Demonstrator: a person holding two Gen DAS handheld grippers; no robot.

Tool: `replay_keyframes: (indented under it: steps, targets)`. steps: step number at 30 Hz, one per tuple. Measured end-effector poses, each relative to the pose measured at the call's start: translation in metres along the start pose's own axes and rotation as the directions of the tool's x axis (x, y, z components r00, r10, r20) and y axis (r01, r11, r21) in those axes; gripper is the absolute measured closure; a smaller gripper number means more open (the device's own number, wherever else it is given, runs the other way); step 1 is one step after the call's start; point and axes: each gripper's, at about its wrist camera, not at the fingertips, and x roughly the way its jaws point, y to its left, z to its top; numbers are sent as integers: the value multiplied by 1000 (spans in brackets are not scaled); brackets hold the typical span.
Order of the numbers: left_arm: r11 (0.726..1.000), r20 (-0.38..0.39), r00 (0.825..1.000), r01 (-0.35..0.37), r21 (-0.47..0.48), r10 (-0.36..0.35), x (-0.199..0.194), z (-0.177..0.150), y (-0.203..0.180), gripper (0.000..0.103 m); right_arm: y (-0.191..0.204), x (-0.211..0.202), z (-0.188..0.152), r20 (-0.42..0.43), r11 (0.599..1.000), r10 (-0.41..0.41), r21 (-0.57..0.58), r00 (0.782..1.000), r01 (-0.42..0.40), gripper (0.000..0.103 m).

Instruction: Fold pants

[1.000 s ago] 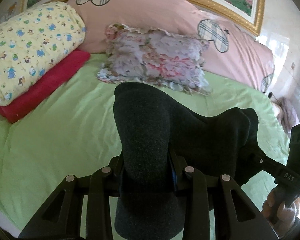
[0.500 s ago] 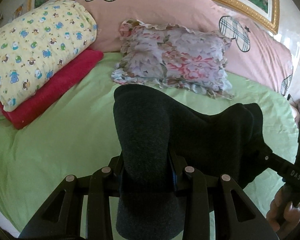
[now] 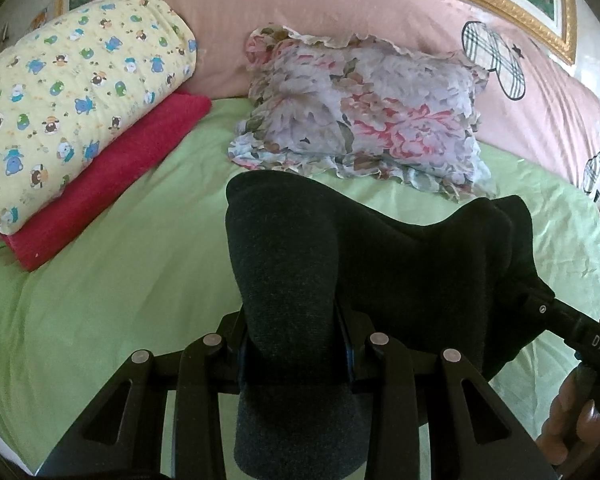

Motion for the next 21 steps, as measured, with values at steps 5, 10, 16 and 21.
replay_keyframes:
  steps: [5,10,16,21]
  targets:
    - [1000,-10,1000,-6,-1,6,14,4,-1,69,-6,10,5,-8,1000,-3,1,1000,3,58]
    - [1000,-21,1000,-11,1,11,26,8,-3,69,-12,20,8,-19,1000,-7,5,1000,7,58]
    - [1000,-29,999,-20,6,20,40,10,-6,69,-21,30,10,-28,1000,-8,12,1000,8,58]
    - [1000,-31,999,-30,9,30,49,9,-6,69,-26,37,11,-33,1000,-9,12,999,10,58]
